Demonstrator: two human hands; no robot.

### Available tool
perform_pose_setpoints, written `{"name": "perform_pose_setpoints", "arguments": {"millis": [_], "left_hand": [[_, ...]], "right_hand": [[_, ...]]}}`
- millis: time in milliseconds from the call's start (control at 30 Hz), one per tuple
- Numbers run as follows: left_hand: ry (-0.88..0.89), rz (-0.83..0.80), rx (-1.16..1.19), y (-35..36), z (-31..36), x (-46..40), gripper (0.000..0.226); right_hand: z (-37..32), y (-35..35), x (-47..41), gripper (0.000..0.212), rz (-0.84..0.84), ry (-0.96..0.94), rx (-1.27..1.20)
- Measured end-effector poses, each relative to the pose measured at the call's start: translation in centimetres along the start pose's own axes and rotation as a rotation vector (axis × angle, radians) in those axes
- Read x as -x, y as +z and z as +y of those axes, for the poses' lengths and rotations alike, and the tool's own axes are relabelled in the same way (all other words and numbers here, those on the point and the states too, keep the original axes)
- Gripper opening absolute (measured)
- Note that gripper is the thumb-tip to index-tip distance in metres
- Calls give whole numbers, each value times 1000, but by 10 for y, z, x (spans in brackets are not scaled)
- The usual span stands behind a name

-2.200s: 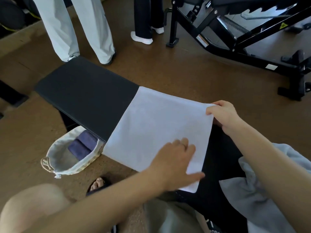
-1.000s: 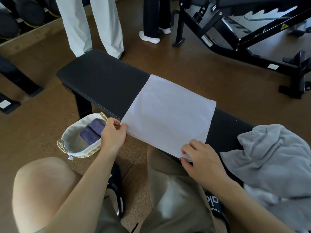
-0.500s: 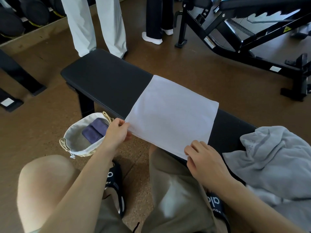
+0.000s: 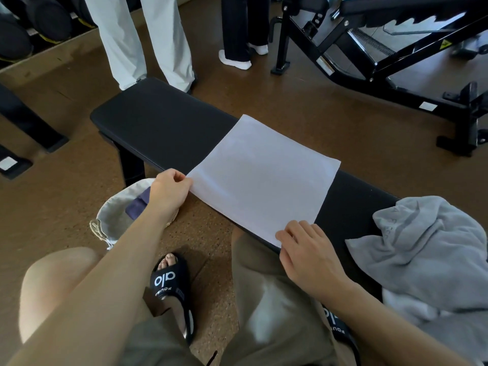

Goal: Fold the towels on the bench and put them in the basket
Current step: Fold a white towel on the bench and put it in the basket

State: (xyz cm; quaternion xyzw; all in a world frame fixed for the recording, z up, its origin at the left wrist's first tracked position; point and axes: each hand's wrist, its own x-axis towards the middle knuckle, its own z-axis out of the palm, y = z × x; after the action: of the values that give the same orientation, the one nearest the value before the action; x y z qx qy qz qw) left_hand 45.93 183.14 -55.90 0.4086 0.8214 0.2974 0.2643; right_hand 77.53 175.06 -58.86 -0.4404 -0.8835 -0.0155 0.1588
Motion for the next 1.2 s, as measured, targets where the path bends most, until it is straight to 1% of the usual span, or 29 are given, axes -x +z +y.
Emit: {"name": "perform_pose_setpoints", "arguments": {"millis": [133, 300, 533, 633, 733, 800, 933, 1200], "left_hand": [[-8, -2, 77, -4, 7, -12, 5], [18, 12, 26, -3, 17, -21, 7], [83, 60, -119, -7, 18, -32, 2], [127, 70, -172, -6, 16, -33, 3], [161, 83, -210, -4, 12, -32, 5], [193, 89, -240, -3, 10, -31, 7], [205, 83, -267, -2, 8, -31, 9], [201, 100, -268, 1, 3, -33, 9]], "right_hand": [[-2, 6, -5, 8, 14, -7, 30], [-5, 8, -18, 7, 27, -8, 40], [-10, 4, -26, 7, 11, -45, 15], [-12, 1, -30, 11, 13, -47, 3], [-15, 7, -28, 19, -2, -74, 5], [-15, 11, -24, 19, 6, -86, 20], [-13, 14, -20, 17, 45, -106, 53], [-15, 12, -23, 23, 102, -172, 59]]}}
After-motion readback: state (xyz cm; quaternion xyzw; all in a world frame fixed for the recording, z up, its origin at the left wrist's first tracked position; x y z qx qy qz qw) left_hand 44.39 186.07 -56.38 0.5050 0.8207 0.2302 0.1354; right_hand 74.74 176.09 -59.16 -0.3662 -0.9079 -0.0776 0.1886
